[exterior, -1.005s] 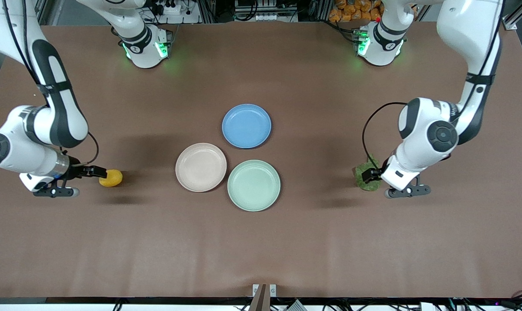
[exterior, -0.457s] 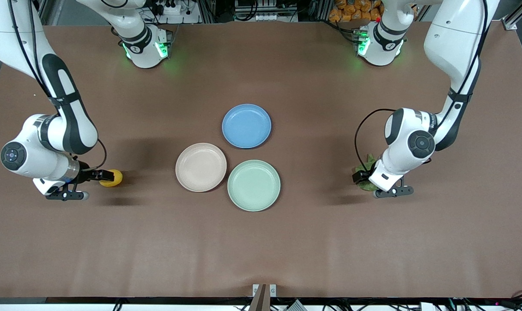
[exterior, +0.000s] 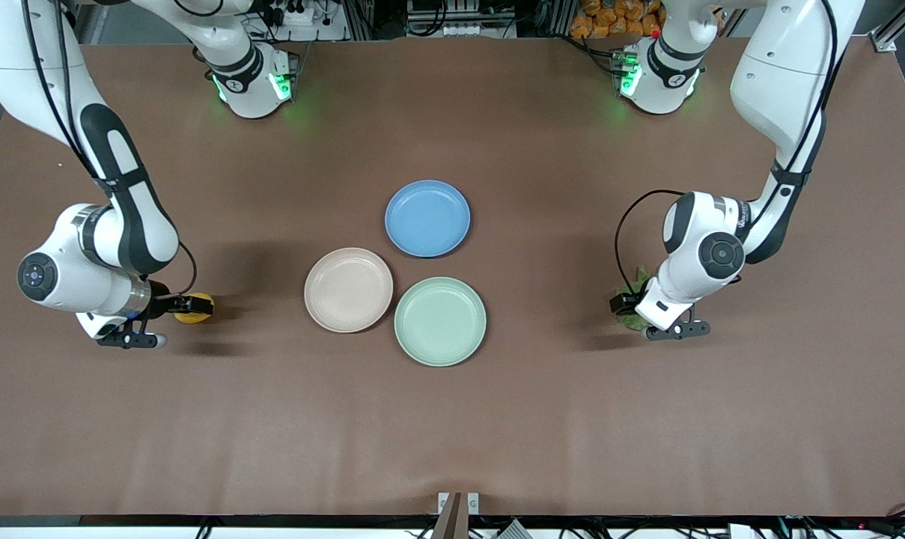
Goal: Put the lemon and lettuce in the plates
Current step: 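Close the right gripper on the lemon while the left gripper grasps the lettuce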
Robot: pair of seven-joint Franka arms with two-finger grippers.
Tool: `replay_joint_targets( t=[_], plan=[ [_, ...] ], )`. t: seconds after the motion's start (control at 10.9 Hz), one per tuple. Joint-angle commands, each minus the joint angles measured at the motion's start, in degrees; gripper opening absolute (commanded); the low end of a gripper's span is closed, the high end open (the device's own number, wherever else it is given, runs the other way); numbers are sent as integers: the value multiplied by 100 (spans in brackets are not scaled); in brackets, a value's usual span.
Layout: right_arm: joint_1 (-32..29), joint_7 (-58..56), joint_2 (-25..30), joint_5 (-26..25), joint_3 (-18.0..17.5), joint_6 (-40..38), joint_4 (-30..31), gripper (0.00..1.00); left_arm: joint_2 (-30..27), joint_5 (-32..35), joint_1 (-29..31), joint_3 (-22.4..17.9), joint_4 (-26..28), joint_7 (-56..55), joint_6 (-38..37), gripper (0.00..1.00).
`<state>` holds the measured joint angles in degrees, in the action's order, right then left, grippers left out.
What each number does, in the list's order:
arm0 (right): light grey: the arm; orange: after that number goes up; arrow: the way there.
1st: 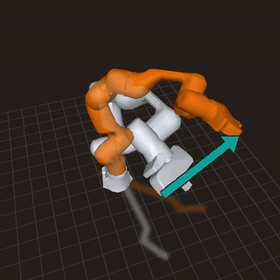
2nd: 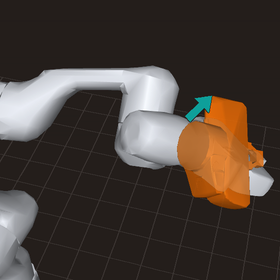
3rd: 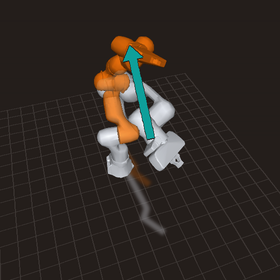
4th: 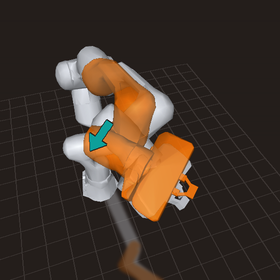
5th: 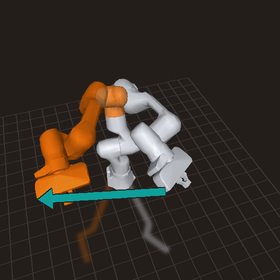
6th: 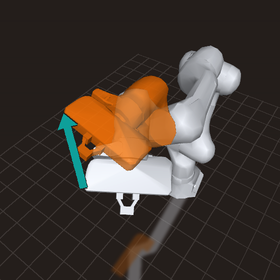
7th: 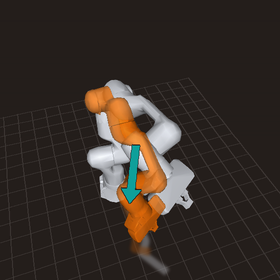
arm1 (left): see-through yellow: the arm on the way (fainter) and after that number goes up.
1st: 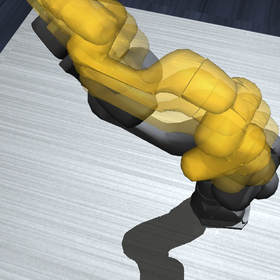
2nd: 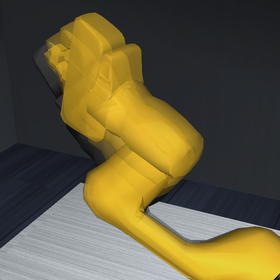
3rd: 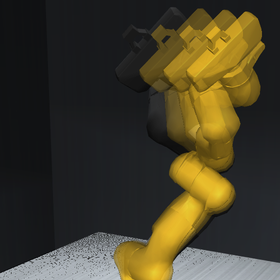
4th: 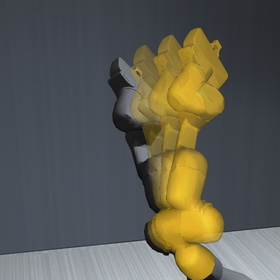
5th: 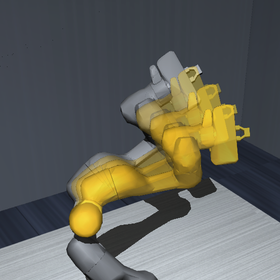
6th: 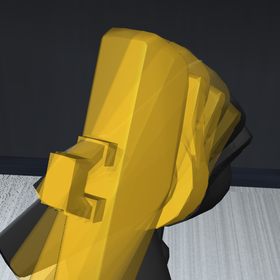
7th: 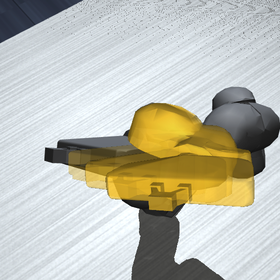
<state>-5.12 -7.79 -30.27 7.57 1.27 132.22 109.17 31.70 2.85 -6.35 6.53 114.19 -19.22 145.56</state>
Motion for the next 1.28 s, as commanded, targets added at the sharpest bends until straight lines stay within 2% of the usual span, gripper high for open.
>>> replay_joint_targets(
  t=[0.0,0.09,0.18,0.37,0.46,0.55,0.91,1.1,1.19],
  plan=[
    [20,-20,-76,78,22,14,-45,100,100,242,28,-20,69,-82,245,100],
    [20,-12,-102,78,22,14,-45,100,109,242,28,-20,69,-91,254,100],
    [38,-20,-120,78,22,14,-45,100,100,242,37,-20,69,-91,254,83],
    [38,-20,-146,78,22,14,-28,100,100,242,19,-29,51,-82,245,31],
    [38,-20,-163,78,22,14,-19,100,91,251,19,-29,42,-56,237,10],
    [46,-20,-164,78,22,14,-10,100,91,294,19,-29,42,-56,236,0],
    [47,-12,-164,78,13,-48,95,100,74,488,2,-38,-89,-29,158,0],
    [55,-12,-172,78,13,-22,95,99,47,505,-42,-29,-500,-29,-550,0],
    [55,-12,-207,78,13,-4,95,75,30,506,-60,-29,-746,-29,-937,0]
  ],
)
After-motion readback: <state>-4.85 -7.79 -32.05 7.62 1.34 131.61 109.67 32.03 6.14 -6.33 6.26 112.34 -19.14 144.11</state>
